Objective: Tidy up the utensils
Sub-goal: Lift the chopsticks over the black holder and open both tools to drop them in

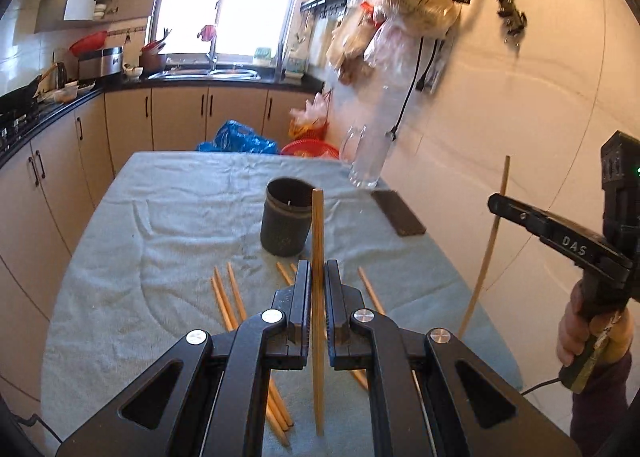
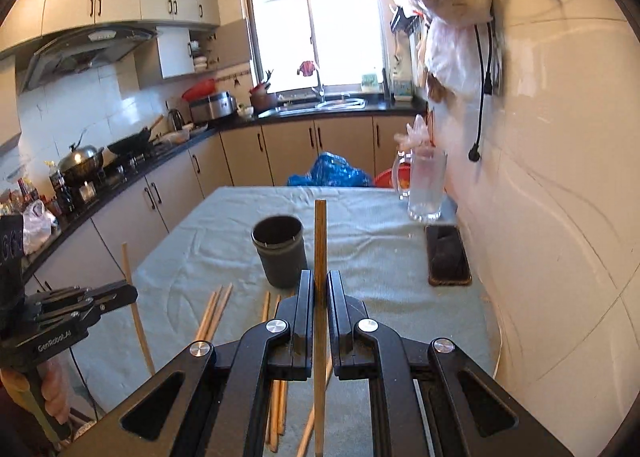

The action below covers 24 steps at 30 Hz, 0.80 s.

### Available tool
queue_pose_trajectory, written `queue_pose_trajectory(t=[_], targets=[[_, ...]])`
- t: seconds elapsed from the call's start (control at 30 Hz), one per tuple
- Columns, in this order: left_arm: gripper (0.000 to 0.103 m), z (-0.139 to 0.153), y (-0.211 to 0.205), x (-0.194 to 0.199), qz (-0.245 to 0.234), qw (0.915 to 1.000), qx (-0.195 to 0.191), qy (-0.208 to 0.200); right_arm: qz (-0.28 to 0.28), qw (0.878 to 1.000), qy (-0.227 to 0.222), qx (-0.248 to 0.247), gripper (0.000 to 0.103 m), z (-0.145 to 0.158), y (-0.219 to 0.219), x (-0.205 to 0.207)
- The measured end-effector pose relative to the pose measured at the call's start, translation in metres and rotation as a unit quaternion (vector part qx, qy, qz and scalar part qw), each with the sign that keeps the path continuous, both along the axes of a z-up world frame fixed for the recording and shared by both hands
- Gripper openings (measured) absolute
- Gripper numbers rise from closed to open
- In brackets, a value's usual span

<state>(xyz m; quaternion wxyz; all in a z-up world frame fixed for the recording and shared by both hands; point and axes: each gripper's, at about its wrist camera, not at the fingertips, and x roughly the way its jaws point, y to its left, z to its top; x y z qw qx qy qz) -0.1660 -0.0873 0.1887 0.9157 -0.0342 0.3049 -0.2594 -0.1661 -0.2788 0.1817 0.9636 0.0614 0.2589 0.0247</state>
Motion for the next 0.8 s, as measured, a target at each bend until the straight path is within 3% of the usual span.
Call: queue_pose_trajectory(t=[0.23,0.53,0.8], targets=[[0.006,0.034,0.0,0.034,0.013,0.9992,-0.028,-0.025,-0.003,0.999,-0.044,0.033,0.007,0.02,0.004,0.026],[0.006,0.091,-0.007,0.097,0.043,0.9943,-0.051,-0.083,-0.014,0.989,-0.112,0.092,0.007,0.055,0.012,0.091],[0.006,0.102,-0.027,0.171,0.064,0.9936,-0.038,-0.085,-0.058,0.982,-0.148,0.102,0.007,0.061,0.014,0.164]])
